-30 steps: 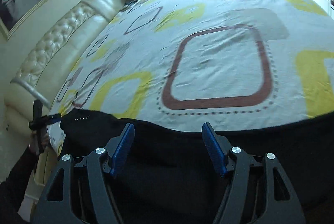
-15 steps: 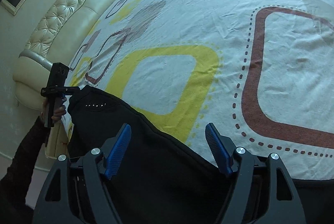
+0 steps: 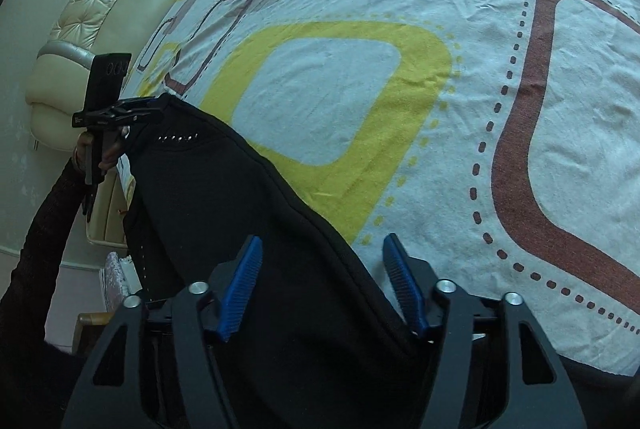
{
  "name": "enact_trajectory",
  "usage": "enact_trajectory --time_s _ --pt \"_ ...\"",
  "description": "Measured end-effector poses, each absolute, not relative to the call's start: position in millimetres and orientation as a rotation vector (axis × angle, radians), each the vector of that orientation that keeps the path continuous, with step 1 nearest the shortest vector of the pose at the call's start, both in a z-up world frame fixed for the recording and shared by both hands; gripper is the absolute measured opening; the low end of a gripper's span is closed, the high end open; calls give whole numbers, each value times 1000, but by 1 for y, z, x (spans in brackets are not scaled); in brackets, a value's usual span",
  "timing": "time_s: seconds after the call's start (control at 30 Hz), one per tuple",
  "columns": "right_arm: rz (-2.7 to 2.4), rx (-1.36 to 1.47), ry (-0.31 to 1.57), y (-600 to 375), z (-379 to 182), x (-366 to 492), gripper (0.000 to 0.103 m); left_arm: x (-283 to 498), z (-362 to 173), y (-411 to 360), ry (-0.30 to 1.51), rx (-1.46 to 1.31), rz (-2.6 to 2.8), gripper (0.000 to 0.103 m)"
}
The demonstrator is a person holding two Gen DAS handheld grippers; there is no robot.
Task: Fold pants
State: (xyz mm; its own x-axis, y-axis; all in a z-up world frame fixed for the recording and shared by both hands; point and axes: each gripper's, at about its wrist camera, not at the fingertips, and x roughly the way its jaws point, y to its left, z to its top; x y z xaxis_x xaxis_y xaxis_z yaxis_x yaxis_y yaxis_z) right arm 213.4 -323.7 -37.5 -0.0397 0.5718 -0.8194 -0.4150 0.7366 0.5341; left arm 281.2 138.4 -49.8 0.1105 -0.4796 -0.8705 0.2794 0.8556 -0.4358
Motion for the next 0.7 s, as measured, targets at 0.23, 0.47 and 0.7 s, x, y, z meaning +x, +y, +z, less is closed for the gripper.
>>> enact_trajectory --time_s 0.23,0.47,0.7 --pt "708 -3 1351 -315 -21 198 12 281 -40 136 1296 -126 -553 34" --pt "502 -72 1118 -324 31 171 11 268 19 147 1030 -236 -647 32" --pt "428 -286 860 -312 59 81 11 206 55 155 900 -286 -784 32"
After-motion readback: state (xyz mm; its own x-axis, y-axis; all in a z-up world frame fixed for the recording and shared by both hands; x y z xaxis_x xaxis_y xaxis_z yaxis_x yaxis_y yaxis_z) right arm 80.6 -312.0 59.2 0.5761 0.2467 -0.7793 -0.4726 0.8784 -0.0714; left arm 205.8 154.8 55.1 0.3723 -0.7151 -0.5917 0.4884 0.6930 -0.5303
